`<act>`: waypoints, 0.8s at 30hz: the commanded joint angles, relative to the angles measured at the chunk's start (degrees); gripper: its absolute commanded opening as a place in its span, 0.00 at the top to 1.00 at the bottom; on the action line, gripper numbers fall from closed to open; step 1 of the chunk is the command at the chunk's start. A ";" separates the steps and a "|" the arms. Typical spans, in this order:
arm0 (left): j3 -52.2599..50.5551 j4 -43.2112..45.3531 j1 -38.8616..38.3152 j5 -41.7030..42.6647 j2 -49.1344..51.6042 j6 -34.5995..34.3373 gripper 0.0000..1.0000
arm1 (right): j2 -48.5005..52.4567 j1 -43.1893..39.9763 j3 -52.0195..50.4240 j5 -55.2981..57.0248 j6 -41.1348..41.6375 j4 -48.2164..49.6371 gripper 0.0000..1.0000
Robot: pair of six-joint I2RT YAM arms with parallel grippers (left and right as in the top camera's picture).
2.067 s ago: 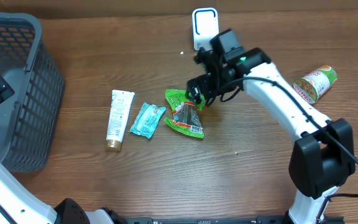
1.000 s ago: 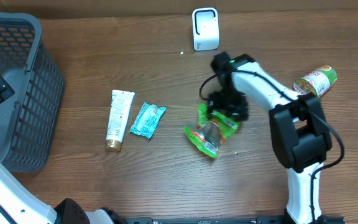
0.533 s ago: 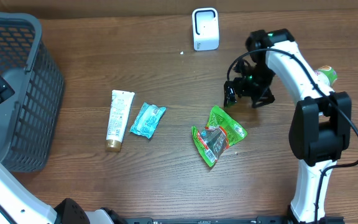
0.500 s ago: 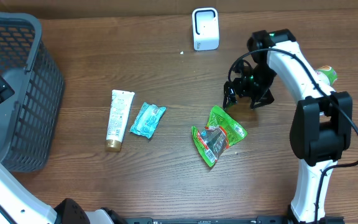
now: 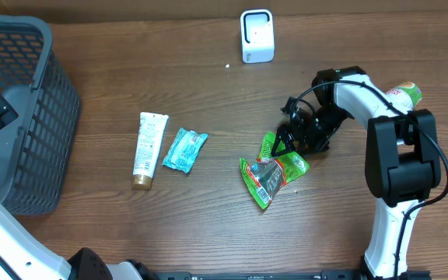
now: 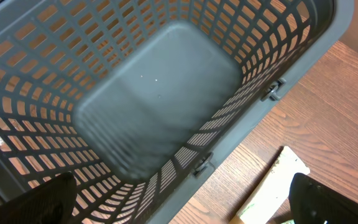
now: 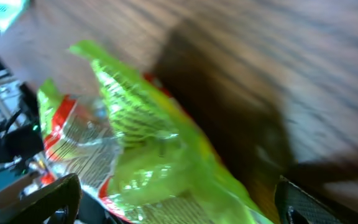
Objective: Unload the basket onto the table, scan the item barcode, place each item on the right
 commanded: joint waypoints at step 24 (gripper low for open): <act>0.70 0.17 -0.02 0.24 -0.39 -0.42 0.00 | -1.40 0.63 0.24 -2.58 15.15 12.44 0.96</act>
